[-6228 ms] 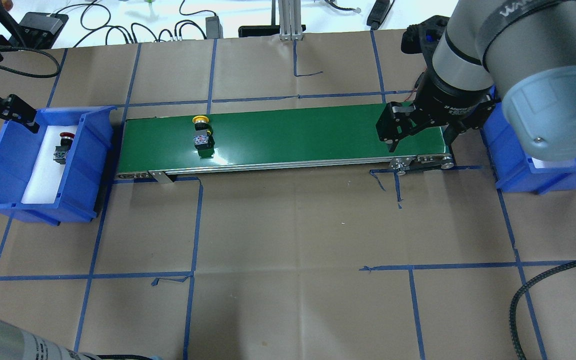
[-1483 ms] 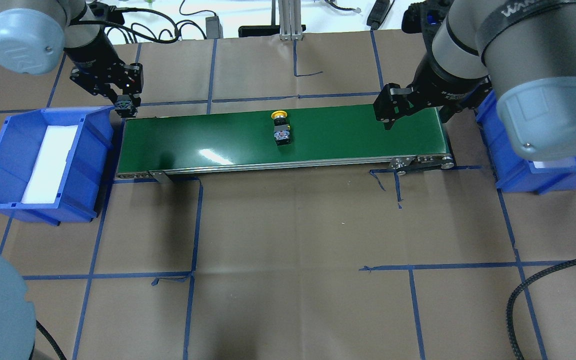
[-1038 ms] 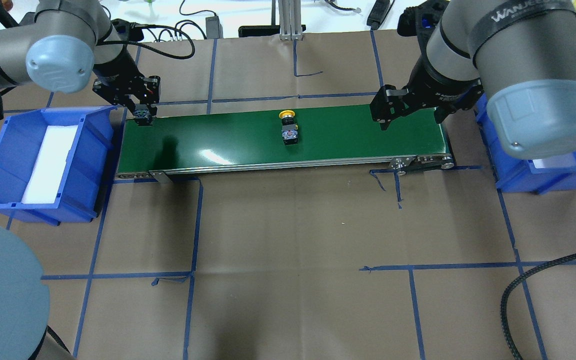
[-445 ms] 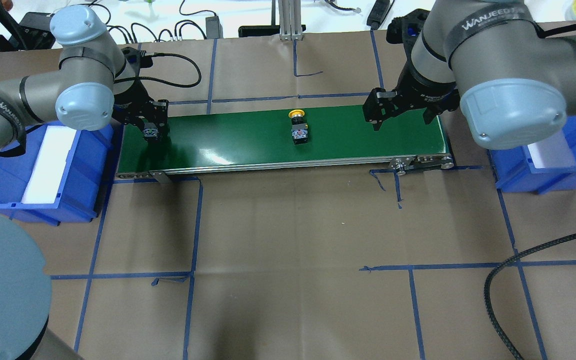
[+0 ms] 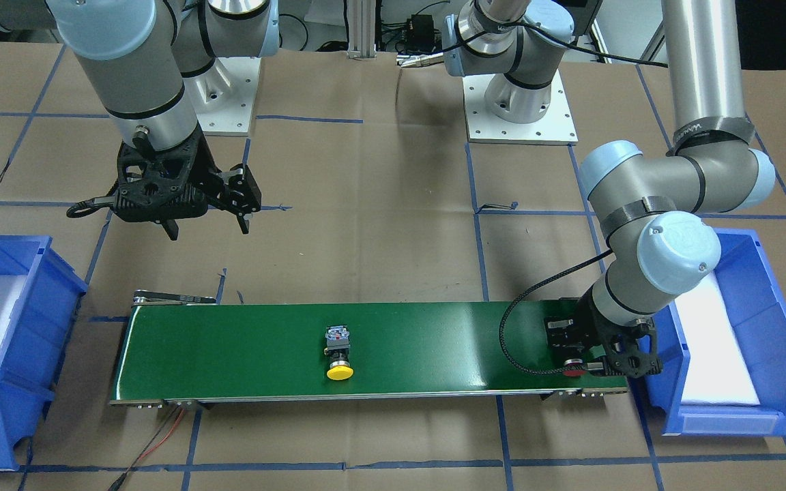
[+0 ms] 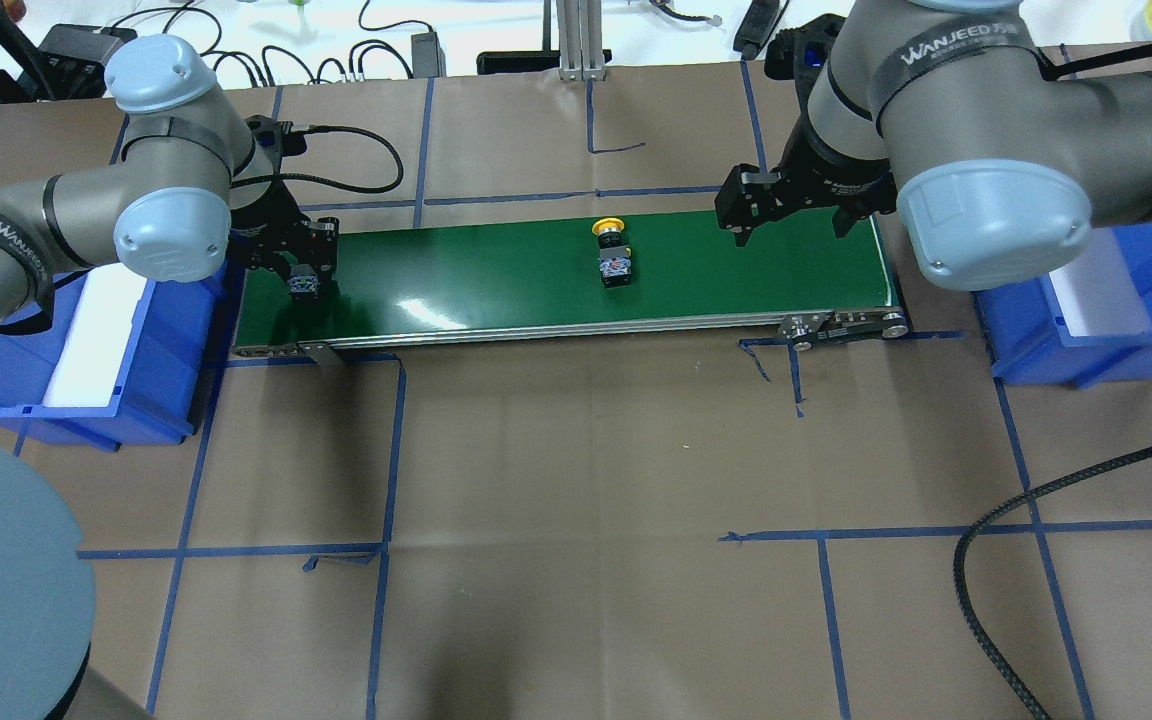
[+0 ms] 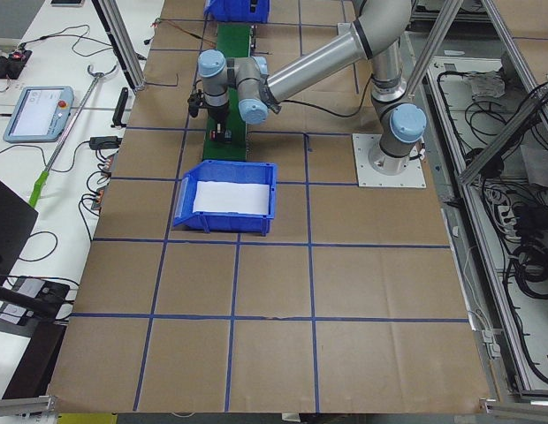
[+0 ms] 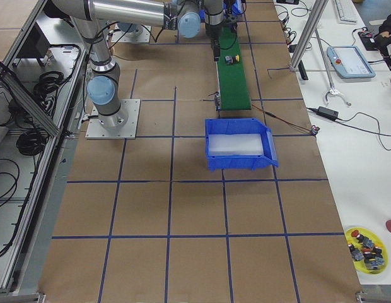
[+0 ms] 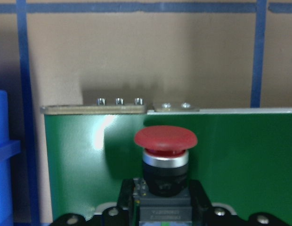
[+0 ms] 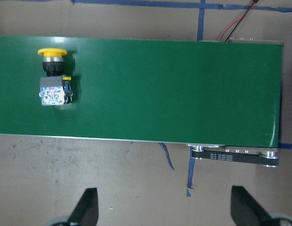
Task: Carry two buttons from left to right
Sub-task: 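Carry the red button to the conveyor while the right gripper moves over the belt, then place the red button on the belt while the right gripper grasps the yellow button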
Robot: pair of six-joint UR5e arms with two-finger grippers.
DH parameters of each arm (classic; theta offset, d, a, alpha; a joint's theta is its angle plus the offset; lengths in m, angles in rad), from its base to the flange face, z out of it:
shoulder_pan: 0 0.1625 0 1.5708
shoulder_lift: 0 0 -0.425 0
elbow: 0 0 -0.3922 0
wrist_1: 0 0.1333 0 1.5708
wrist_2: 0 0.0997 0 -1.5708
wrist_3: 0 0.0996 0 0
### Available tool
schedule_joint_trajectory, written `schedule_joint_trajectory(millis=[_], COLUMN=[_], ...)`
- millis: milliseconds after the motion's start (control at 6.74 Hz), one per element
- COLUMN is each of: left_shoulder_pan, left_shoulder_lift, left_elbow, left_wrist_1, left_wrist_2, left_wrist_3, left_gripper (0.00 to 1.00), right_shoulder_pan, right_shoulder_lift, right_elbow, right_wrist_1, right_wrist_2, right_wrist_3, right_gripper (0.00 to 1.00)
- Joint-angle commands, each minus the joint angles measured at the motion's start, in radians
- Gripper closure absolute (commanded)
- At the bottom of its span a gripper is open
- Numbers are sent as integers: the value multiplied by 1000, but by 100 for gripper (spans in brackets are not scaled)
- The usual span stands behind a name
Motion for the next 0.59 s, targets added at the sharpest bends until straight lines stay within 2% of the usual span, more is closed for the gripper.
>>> schedule_joint_trajectory(millis=[0,148,297,445], left_shoulder_pan=[0,-1,-1,-1], left_shoulder_lift=[7,5,5,8], left_elbow=[-3,-6,-6,-3], left_wrist_1=[-3,0,-1,-7], left_wrist_2=[2,0,0,2], left_wrist_3=[-6,-5,-6,-5], left_gripper=[89,21,2,1], right_shoulder_pan=[3,3,4,4], right_shoulder_lift=[54,78,94,101], right_elbow=[-5,-15,-13,-13], right_wrist_1=[-42,-47,-73,-77], right_wrist_2=[1,3,4,26], right_wrist_3=[38,38,38,39], right_gripper=[0,0,0,0])
